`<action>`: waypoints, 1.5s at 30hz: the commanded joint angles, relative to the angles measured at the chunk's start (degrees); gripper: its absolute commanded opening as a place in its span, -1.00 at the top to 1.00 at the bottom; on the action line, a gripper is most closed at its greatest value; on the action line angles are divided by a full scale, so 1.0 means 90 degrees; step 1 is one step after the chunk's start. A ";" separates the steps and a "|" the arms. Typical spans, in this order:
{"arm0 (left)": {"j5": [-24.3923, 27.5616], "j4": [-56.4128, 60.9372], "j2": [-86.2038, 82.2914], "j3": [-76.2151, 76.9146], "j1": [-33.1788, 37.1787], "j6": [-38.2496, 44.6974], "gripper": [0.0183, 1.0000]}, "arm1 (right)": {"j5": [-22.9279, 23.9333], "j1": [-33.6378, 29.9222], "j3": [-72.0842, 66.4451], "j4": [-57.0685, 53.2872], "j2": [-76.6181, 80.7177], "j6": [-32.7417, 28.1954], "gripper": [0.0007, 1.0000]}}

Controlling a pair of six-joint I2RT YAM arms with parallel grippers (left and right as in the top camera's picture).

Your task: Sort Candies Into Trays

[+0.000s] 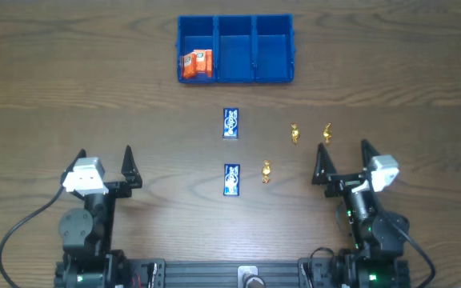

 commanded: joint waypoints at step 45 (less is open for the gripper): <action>0.0104 -0.0279 -0.0051 -0.0087 0.0019 0.0112 -1.00 | 0.1775 0.5761 0.6156 -0.4024 1.1137 0.3738 -0.93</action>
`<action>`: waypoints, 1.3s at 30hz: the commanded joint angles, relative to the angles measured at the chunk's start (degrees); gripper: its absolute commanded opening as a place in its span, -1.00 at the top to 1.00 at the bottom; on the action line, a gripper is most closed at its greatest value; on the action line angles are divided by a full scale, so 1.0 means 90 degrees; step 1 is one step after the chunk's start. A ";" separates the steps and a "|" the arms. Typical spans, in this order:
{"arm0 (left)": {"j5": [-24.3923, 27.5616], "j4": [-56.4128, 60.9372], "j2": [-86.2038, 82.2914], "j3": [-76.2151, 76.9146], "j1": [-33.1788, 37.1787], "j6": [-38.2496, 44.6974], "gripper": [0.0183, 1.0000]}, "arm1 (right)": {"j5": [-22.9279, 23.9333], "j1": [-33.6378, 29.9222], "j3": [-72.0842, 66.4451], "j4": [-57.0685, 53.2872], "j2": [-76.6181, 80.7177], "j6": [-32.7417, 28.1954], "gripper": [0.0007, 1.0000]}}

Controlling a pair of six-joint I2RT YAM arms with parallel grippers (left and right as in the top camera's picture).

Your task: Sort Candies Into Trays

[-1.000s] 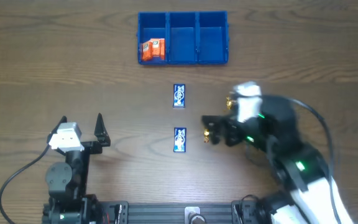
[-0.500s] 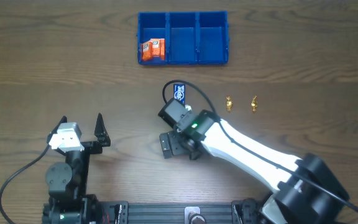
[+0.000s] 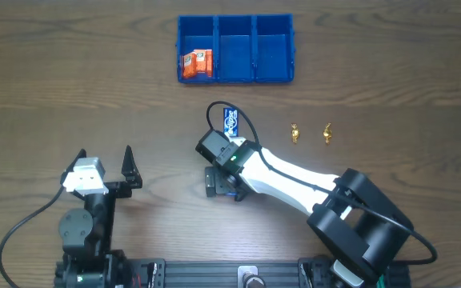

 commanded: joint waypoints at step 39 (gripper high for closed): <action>0.0083 -0.0274 -0.0041 -0.0090 0.0019 0.0092 -1.00 | 0.3174 -0.1100 0.4760 -0.1768 -0.0352 -0.2025 0.66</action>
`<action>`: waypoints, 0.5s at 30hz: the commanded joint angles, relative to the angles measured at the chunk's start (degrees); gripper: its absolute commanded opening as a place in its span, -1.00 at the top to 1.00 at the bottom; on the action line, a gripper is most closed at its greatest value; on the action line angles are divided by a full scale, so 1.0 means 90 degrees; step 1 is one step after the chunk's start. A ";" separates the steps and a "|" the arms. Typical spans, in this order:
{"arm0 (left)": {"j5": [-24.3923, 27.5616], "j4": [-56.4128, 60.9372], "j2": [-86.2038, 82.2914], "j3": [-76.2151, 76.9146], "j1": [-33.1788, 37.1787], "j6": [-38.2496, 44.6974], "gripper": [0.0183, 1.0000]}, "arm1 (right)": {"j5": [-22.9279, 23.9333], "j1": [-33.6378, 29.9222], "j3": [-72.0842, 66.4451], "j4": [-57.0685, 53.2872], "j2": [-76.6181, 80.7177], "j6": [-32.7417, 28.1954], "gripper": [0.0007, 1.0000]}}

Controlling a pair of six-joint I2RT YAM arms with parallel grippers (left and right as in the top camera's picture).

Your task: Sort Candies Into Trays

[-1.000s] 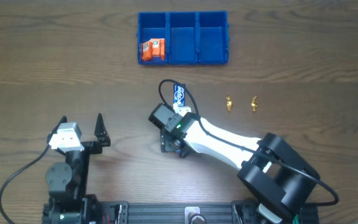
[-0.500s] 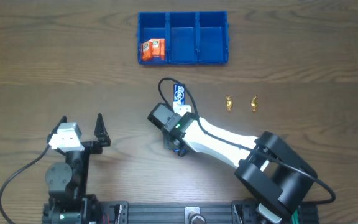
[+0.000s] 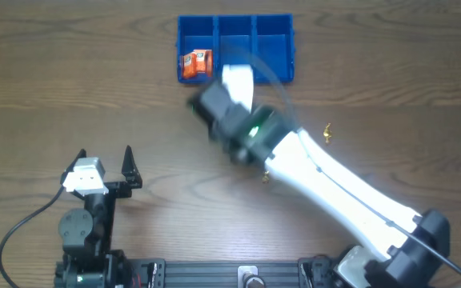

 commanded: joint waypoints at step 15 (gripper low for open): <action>0.0080 -0.0272 -0.0041 -0.0092 0.0019 0.0092 -1.00 | -0.1253 -0.2193 0.3490 0.1307 0.4092 -0.2259 0.68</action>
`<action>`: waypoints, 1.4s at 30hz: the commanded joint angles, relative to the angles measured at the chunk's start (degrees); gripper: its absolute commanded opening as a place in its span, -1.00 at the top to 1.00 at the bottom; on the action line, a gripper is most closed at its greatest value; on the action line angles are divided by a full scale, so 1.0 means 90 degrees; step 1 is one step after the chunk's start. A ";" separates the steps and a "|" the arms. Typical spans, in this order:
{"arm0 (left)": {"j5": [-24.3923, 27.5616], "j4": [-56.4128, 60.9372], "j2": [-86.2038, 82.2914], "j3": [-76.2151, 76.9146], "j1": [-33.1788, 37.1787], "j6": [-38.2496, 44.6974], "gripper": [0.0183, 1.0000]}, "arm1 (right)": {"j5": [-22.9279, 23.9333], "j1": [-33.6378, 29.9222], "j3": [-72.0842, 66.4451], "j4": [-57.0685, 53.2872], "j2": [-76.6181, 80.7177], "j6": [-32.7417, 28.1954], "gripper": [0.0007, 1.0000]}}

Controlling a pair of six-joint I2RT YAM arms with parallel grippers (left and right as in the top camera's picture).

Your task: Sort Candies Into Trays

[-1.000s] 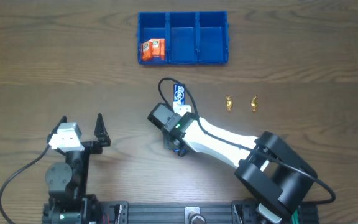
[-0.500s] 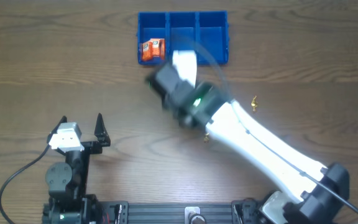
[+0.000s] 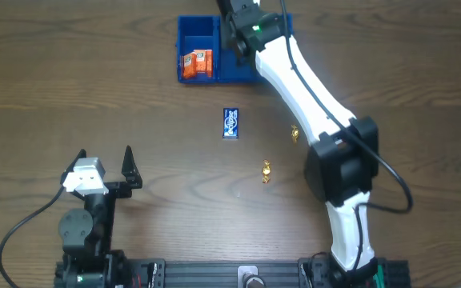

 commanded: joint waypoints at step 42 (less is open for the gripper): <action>0.0080 -0.0270 -0.0041 -0.0092 0.0019 0.0095 -1.00 | -0.1185 0.1171 -0.3517 -0.0410 -0.0602 0.1746 -1.00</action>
